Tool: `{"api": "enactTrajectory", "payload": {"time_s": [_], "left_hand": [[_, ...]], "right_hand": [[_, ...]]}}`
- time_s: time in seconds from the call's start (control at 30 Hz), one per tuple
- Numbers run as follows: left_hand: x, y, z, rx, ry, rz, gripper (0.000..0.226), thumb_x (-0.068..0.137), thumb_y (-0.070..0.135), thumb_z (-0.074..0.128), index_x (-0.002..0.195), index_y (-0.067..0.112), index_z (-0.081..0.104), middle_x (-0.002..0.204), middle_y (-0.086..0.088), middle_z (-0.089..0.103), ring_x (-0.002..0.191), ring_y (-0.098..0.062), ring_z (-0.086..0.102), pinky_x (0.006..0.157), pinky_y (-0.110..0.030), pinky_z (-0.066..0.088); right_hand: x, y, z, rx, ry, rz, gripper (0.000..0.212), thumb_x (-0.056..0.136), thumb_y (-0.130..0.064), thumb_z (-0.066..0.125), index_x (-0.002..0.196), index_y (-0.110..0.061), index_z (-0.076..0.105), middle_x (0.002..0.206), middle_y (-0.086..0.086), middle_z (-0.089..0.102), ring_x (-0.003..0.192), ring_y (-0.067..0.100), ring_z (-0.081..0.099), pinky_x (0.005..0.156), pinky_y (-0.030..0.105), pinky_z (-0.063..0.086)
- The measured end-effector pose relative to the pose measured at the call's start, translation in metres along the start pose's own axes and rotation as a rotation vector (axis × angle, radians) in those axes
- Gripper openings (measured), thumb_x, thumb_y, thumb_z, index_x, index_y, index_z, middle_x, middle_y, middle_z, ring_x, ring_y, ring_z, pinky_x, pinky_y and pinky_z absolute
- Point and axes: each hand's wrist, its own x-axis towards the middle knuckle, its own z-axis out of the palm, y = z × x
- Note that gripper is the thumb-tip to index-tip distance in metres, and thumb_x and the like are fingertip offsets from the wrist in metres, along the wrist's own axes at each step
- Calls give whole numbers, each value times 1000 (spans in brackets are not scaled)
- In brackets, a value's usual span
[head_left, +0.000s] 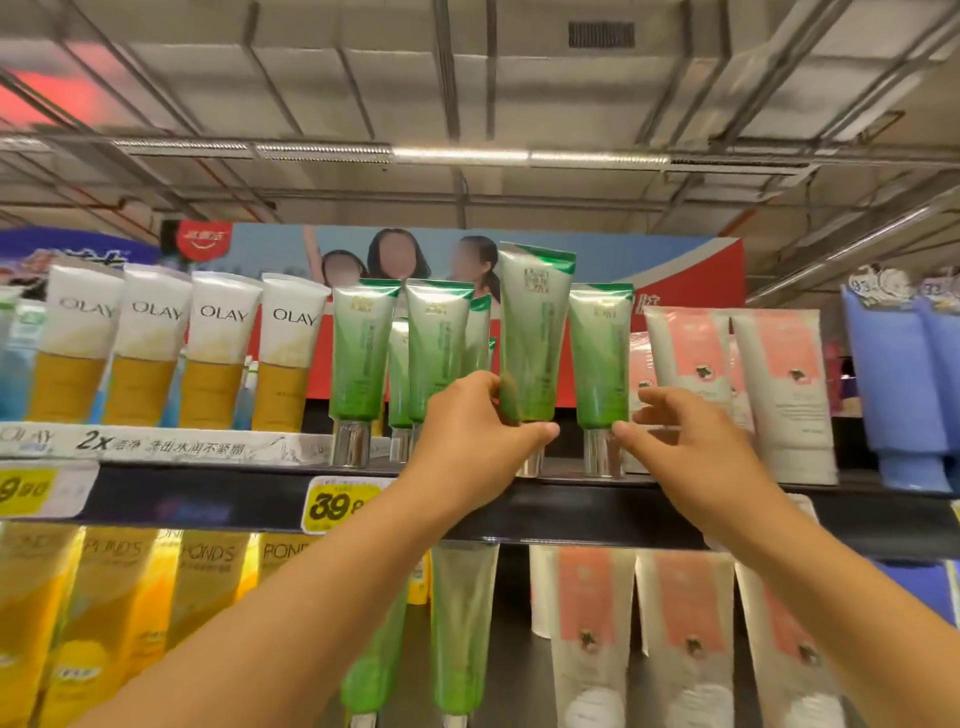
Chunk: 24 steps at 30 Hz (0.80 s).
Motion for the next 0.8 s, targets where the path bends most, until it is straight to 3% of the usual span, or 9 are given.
{"api": "enactTrajectory", "payload": {"time_s": [0.1, 0.17, 0.23, 0.4, 0.5, 0.6, 0.8], "left_hand": [[6, -5, 5, 53, -16, -40, 34, 73, 34, 77, 68, 33, 44, 73, 9, 60, 66, -1, 56, 57, -13, 43], [9, -7, 7, 57, -25, -78, 24, 74, 35, 77, 82, 22, 58, 82, -1, 67, 73, -12, 62, 64, -25, 50], [11, -9, 7, 43, -32, -112, 33, 75, 34, 76, 95, 11, 62, 87, -6, 69, 80, -19, 65, 72, -33, 53], [14, -10, 6, 51, -70, -165, 26, 77, 32, 74, 88, 15, 58, 84, -5, 67, 77, -18, 63, 64, -26, 48], [15, -9, 5, 53, -89, -180, 28, 78, 32, 74, 93, 12, 61, 89, -5, 69, 81, -17, 65, 71, -30, 53], [12, -7, 6, 122, -29, -158, 29, 76, 33, 76, 85, 15, 55, 95, -5, 68, 87, -19, 65, 77, -33, 54], [11, -7, 11, 261, 70, -100, 42, 77, 36, 74, 104, 12, 52, 98, -5, 64, 90, -21, 61, 72, -28, 47]], "right_hand": [[6, 0, 3, -48, -57, 7, 50, 87, -28, 64, 132, -14, 47, 112, 2, 57, 94, 15, 52, 87, 35, 46], [9, 0, 4, -72, -101, 9, 46, 87, -28, 64, 128, -15, 49, 102, -2, 55, 92, 17, 55, 87, 37, 48], [13, -2, 5, -93, -124, -1, 42, 86, -28, 64, 125, -16, 51, 106, 1, 59, 93, 19, 58, 87, 38, 49], [21, -3, 10, -86, -126, -5, 42, 87, -29, 63, 124, -14, 52, 118, 7, 60, 102, 22, 58, 88, 36, 48], [23, -3, 12, -48, -116, 2, 42, 87, -28, 64, 123, -12, 52, 118, 7, 61, 106, 23, 57, 90, 39, 48], [25, -3, 15, 16, -95, 9, 40, 86, -29, 65, 120, -12, 53, 113, 6, 63, 103, 23, 58, 85, 35, 48], [28, -1, 18, 138, -69, 29, 42, 85, -28, 67, 120, -14, 51, 102, 0, 62, 91, 17, 59, 70, 28, 45]]}}
